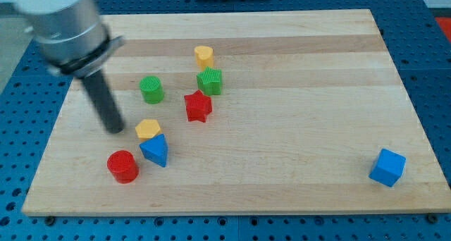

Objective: Move the green circle a bit up

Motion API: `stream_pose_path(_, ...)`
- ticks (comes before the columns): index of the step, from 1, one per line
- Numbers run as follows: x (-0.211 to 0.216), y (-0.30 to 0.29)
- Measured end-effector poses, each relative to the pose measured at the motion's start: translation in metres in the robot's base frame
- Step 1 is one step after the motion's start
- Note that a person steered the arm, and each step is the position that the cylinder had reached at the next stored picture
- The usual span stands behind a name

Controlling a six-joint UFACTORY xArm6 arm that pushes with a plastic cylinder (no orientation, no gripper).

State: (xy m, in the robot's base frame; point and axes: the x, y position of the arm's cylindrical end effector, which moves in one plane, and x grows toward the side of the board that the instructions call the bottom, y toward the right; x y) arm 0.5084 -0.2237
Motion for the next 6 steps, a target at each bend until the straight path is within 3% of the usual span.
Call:
stream_pose_path(1,0.060,-0.051)
stream_pose_path(2,0.109,-0.045)
stream_pose_path(3,0.083,-0.008)
stream_pose_path(5,-0.097,0.106)
stream_pose_path(6,-0.099,0.098)
